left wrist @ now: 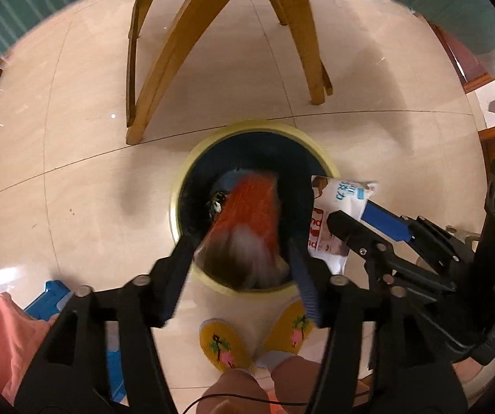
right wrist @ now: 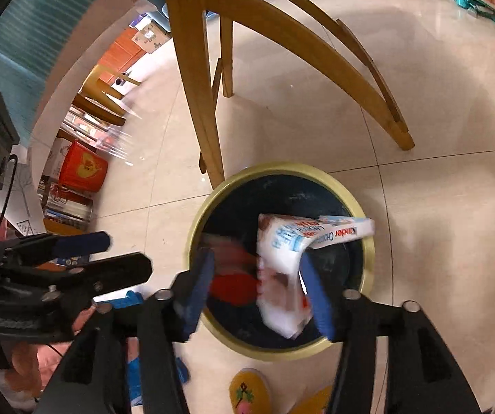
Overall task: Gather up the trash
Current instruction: 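Open both tools to drop the tube and wrapper into the bin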
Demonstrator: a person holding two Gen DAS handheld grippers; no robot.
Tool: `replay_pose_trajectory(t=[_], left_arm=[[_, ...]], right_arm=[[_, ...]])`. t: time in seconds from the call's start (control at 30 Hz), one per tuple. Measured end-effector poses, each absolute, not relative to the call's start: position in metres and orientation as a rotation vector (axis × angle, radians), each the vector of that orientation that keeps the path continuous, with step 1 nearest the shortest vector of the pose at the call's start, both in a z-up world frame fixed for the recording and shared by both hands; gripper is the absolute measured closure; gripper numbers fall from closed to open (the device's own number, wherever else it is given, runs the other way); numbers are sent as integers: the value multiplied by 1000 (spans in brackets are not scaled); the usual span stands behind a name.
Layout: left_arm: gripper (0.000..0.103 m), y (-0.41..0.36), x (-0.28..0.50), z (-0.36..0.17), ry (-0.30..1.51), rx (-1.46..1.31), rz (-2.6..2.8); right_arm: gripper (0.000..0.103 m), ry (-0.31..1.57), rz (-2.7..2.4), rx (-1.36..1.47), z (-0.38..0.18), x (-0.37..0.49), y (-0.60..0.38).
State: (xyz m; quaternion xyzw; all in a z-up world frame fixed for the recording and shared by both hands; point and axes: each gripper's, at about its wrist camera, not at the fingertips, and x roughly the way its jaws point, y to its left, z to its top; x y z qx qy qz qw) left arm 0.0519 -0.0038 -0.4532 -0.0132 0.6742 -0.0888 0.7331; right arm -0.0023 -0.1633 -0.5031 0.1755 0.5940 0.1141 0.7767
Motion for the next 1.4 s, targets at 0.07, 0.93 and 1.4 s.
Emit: replay_pose_trajectory(t=[0.07,0.93,1.4], left_arm=[[21,1,56,-457,1484,-33,-186],[20,16,10,-307,1353,37,-110],[20,28,-13,-112,1259,85,-196]], right_arm=[[45,1286,244,373,-504,2,-160],[34,1242,96,364,-322,-26,-180],[34,1147,-20,333,-114,-56,-163]])
